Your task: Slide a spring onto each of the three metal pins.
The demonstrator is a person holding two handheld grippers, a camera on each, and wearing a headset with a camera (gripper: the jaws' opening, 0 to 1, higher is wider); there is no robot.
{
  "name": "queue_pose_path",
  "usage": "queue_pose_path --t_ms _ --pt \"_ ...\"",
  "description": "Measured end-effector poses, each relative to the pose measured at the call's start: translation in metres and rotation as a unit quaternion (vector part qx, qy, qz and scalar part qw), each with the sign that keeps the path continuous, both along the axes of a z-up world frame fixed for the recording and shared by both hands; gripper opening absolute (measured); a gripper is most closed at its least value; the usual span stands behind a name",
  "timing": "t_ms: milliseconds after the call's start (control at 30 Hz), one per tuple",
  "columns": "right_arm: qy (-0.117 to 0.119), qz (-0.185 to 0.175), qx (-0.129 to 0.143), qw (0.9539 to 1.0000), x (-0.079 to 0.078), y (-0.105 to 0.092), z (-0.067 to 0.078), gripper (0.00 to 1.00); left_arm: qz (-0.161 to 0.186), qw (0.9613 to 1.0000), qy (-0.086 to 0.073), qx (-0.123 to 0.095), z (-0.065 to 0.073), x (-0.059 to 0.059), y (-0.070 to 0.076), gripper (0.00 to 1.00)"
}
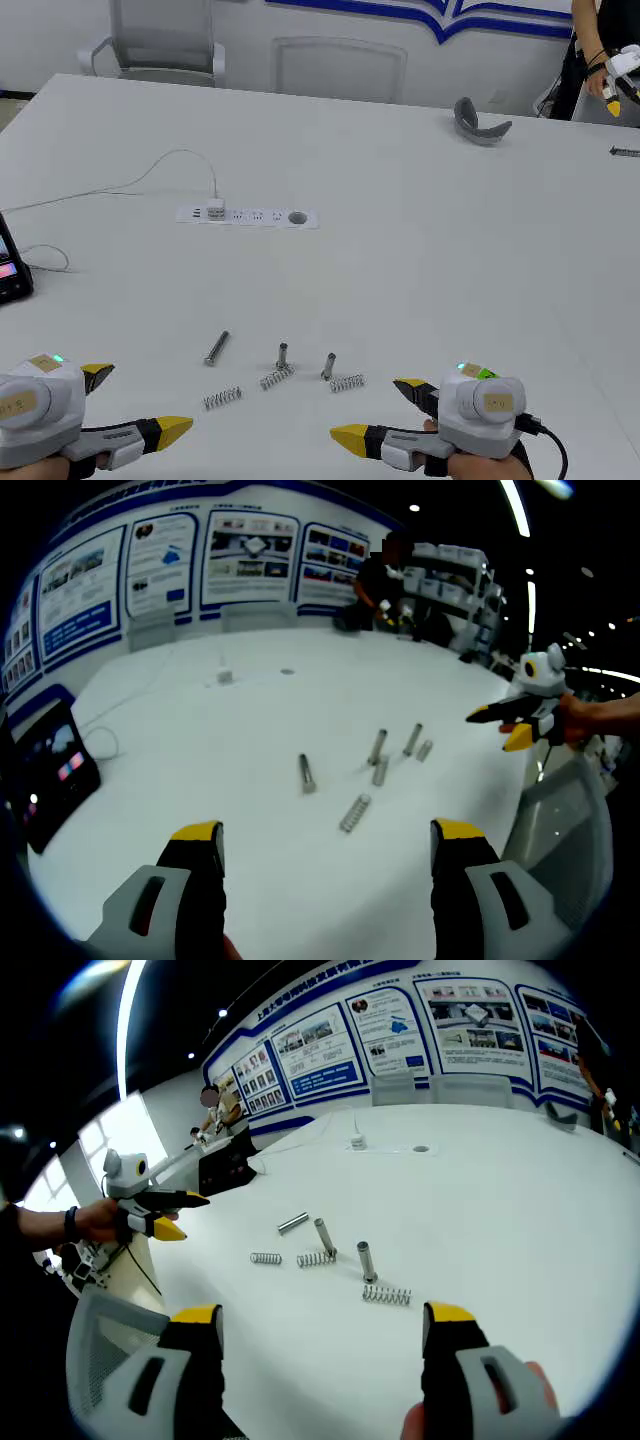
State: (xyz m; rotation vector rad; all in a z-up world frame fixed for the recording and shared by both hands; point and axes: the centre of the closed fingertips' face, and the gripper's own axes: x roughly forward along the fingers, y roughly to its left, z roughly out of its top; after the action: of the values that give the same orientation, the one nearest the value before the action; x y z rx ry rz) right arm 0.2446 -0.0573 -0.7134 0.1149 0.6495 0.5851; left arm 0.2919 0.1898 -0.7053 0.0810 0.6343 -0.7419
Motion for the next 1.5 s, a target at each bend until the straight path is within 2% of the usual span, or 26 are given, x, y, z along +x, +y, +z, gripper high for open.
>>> queue_pose_path --t_ms 500,633,800,1133,1500 --pt "-0.001 0.002 0.005 1.0000 0.000 0.000 0.000 0.81 0.000 1.0000 0.001 0.001 -0.002 0.003 0.002 0.86" --pt "-0.003 -0.002 0.015 0.9999 0.001 0.000 0.003 0.83 -0.002 1.0000 0.001 0.002 -0.002 0.002 0.001 0.86" --pt "0.000 -0.001 0.013 0.9999 -0.001 0.000 0.001 0.84 -0.004 1.0000 0.002 0.002 -0.002 0.004 -0.001 0.85" --pt "0.006 -0.003 0.011 0.9999 -0.010 0.000 -0.003 0.86 -0.011 0.9999 0.005 0.000 -0.007 0.019 -0.013 0.82" --pt "0.008 -0.016 0.012 0.9998 -0.014 -0.009 -0.003 0.86 -0.033 0.9994 0.009 0.003 -0.013 0.038 -0.036 0.80"
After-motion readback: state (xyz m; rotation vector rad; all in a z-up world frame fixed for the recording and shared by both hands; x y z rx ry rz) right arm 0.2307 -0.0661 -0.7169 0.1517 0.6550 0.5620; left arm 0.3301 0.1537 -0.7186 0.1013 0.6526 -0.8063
